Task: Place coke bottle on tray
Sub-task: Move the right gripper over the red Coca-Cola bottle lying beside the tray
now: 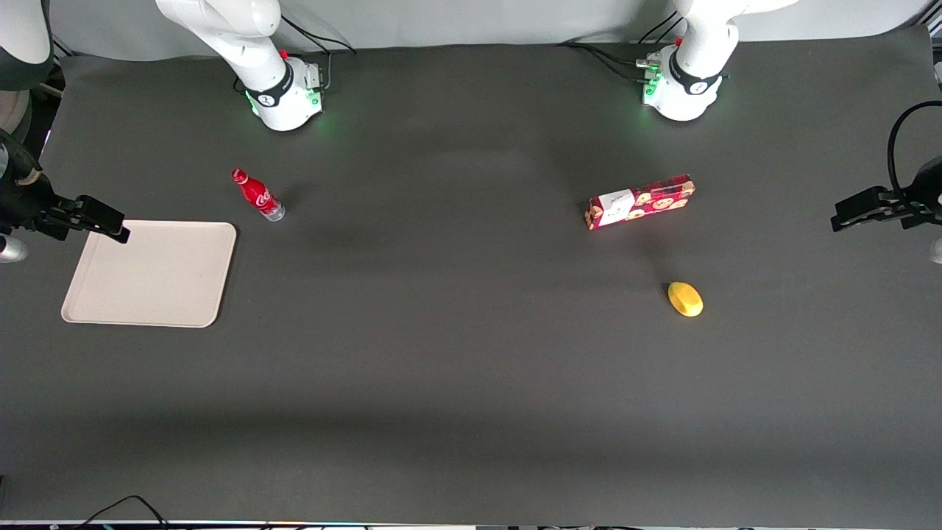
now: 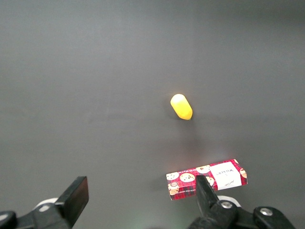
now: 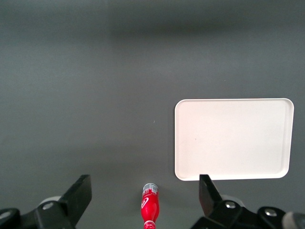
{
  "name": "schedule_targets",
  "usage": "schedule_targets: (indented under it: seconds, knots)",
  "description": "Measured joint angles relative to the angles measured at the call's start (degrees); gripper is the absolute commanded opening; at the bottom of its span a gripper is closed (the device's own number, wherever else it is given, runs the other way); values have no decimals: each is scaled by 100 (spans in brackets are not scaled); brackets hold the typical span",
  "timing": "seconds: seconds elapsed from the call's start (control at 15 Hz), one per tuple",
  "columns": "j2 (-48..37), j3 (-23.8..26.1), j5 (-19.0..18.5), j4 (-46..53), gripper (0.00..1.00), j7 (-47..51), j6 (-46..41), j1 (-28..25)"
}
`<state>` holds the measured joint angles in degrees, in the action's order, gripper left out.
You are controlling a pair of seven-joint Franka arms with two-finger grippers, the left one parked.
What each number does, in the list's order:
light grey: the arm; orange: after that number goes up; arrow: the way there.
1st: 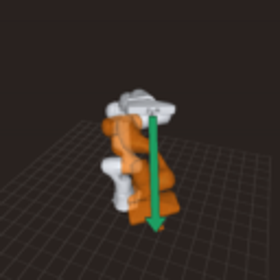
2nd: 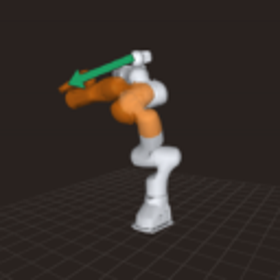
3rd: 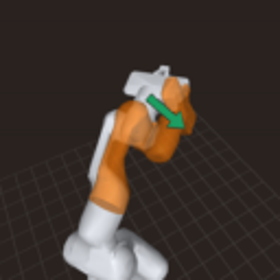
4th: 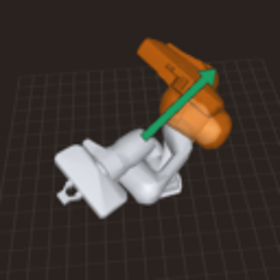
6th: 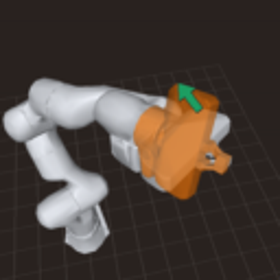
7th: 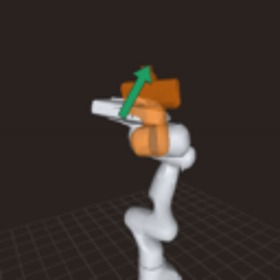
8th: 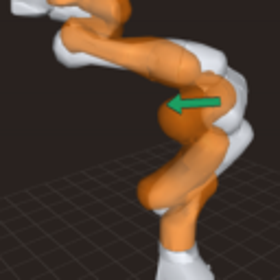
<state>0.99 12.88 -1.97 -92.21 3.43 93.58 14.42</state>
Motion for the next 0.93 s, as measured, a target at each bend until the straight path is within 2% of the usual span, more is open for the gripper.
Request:
schedule_targets:
  seconds: [0.53,0.93]
  knots:
    - [-8,-12,0,-148,100,2,-15,-31]
    - [-515,159,2,-1633,100,43,186,-88]
